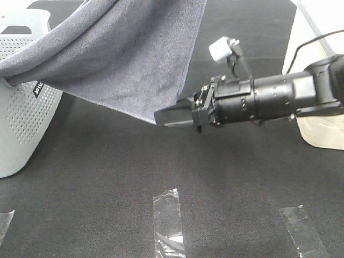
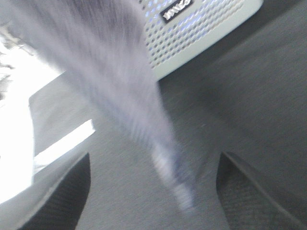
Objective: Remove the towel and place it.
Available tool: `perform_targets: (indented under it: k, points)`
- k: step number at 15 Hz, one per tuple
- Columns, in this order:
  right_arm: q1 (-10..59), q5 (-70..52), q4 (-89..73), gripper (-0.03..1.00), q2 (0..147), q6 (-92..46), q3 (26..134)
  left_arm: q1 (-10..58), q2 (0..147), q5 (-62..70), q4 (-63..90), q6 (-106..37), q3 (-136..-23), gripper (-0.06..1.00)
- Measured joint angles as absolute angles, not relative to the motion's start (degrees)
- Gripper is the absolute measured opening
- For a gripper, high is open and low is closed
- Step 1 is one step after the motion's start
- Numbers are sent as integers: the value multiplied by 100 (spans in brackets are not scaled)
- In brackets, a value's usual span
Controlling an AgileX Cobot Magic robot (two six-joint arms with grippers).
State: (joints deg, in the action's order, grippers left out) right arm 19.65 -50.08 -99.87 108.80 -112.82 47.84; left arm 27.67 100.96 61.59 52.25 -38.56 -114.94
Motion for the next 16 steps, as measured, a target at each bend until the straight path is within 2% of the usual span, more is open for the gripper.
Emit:
perform_targets:
  k: [7, 11, 13, 16]
  points:
    - [1982, -4990, -9987, 60, 11127, -11333, 5053, 2767, 10096, 5999, 5243, -3856, -11494, 0]
    - [1982, -4990, -9987, 45, 11127, -11339, 5065, 2767, 10096, 5993, 5243, -3856, -11494, 0]
    - [1982, -4990, -9987, 30, 11127, -11339, 5065, 2767, 10096, 5987, 5243, -3856, -11494, 0]
    - [1982, -4990, -9987, 0, 11127, -11121, 5065, 2767, 10096, 5810, 5225, -3856, -11494, 0]
